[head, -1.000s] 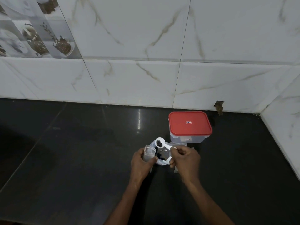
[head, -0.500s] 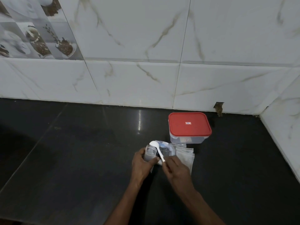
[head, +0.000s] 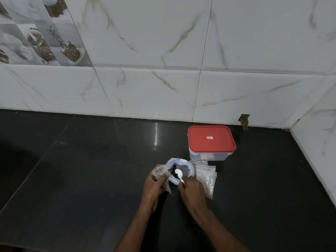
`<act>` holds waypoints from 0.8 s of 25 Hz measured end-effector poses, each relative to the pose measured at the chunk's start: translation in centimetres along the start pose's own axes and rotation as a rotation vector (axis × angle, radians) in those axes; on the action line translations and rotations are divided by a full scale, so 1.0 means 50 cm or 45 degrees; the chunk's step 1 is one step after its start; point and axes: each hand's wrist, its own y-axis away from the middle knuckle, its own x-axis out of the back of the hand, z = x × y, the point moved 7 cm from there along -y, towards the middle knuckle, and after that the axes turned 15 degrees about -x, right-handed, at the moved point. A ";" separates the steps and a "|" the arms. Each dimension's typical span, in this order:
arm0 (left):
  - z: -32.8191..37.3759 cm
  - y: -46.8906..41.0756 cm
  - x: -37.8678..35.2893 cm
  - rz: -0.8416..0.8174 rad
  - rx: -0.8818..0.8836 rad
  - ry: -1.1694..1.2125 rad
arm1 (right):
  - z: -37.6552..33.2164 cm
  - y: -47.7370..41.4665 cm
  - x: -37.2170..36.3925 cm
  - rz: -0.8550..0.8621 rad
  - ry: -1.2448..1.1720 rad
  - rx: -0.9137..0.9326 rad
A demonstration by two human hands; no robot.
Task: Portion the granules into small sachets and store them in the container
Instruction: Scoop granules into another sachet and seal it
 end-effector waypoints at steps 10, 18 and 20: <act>0.026 0.003 -0.037 -0.155 -0.155 0.024 | 0.049 -0.011 0.008 -0.141 -0.841 -0.557; -0.010 -0.004 0.010 -0.009 -0.040 -0.018 | 0.090 -0.015 0.006 -0.233 -1.374 -0.911; -0.006 -0.005 0.013 -0.028 -0.081 -0.099 | 0.088 -0.015 0.034 -0.200 -1.359 -0.857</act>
